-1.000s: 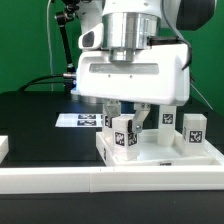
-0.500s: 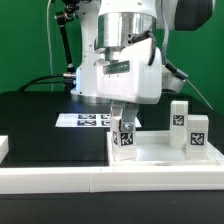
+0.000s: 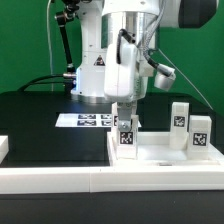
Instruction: Assemble square table
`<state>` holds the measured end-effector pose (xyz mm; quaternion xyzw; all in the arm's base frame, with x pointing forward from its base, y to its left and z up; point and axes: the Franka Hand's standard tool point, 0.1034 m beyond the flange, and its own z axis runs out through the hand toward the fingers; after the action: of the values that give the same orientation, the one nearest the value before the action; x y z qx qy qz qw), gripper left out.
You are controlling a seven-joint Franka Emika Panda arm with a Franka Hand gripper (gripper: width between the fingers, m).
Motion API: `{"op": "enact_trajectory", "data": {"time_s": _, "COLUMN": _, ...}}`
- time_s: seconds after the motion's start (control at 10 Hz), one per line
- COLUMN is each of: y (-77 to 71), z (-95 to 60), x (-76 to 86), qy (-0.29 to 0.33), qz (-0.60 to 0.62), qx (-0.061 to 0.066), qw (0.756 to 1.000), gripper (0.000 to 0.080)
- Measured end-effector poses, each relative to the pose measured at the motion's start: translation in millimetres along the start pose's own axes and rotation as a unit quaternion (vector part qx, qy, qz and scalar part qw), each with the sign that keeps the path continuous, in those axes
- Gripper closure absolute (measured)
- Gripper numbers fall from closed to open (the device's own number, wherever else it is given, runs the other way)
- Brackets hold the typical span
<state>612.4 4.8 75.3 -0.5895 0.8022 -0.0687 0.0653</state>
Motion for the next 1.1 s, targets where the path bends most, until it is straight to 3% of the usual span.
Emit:
{"op": "enact_trajectory", "data": {"time_s": 0.4, "y": -0.1, "z": 0.7, "x": -0.6, "qy": -0.005, "qz": 0.061, "qx": -0.001, "qw": 0.998, "gripper": 0.0506}}
{"op": "enact_trajectory", "data": {"time_s": 0.6, "y": 0.2, "z": 0.9, "x": -0.9, "qy": -0.005, "qz": 0.047, "qx": -0.001, "qw": 0.999, "gripper": 0.0275}}
{"op": "enact_trajectory", "data": {"time_s": 0.7, "y": 0.1, "z": 0.6, "x": -1.0, "qy": -0.006, "qz": 0.012, "qx": -0.002, "qw": 1.000, "gripper": 0.0275}}
{"op": "enact_trajectory", "data": {"time_s": 0.8, "y": -0.8, "z": 0.4, "x": 0.0, "qy": -0.006, "qz": -0.017, "qx": -0.001, "qw": 1.000, "gripper": 0.0172}}
{"op": "enact_trajectory", "data": {"time_s": 1.1, "y": -2.0, "z": 0.7, "x": 4.0, "qy": -0.005, "qz": -0.143, "qx": 0.000, "qw": 0.990, "gripper": 0.0150}}
